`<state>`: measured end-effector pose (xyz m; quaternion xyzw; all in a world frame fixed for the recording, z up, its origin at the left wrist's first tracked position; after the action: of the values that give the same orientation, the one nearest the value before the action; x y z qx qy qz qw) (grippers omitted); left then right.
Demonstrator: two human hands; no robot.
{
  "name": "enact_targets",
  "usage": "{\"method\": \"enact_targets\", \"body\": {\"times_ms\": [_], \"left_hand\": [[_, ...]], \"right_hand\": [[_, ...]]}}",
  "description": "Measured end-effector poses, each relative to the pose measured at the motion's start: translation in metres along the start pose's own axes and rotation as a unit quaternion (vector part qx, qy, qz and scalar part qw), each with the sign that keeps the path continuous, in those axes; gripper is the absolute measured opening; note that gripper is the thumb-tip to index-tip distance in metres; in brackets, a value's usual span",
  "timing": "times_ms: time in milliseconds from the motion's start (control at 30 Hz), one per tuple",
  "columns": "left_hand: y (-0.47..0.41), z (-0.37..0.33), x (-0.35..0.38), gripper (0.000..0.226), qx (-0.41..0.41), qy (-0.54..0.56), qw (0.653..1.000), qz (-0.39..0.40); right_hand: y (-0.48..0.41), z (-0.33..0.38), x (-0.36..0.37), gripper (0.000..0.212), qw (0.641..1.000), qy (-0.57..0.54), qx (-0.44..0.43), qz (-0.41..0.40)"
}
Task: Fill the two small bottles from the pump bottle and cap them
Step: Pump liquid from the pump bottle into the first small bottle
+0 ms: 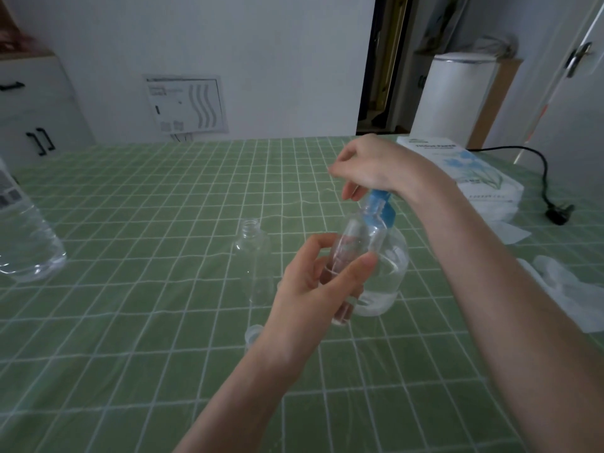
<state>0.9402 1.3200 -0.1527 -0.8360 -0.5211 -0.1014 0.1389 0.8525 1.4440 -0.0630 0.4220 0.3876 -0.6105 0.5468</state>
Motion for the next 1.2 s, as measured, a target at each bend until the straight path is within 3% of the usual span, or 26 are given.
{"method": "enact_targets", "body": {"times_ms": [533,833,1200], "left_hand": [[0.000,0.003,-0.002,0.028,-0.002,0.000,1.000,0.001],[-0.001,0.000,-0.002,0.032,0.006,-0.001,1.000,0.005],[-0.001,0.001,-0.001,0.029,0.002,0.002,1.000,0.001]], "right_hand": [[0.000,-0.002,0.009,0.037,0.999,0.017,0.014,0.045],[0.000,0.004,0.000,0.033,1.000,0.001,-0.011,-0.020],[-0.004,-0.002,0.009,0.036,1.000,0.014,0.007,0.025]]}}
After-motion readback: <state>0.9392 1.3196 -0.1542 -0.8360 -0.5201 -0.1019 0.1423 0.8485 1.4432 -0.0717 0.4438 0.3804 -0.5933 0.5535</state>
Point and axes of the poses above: each hand's wrist, its own y-axis away from the middle knuckle, its own x-axis out of the palm, z = x × y, the point moved 2 cm from there along -y, towards the middle knuckle, and after that the axes turned 12 degrees about y, right-handed, at the moved point
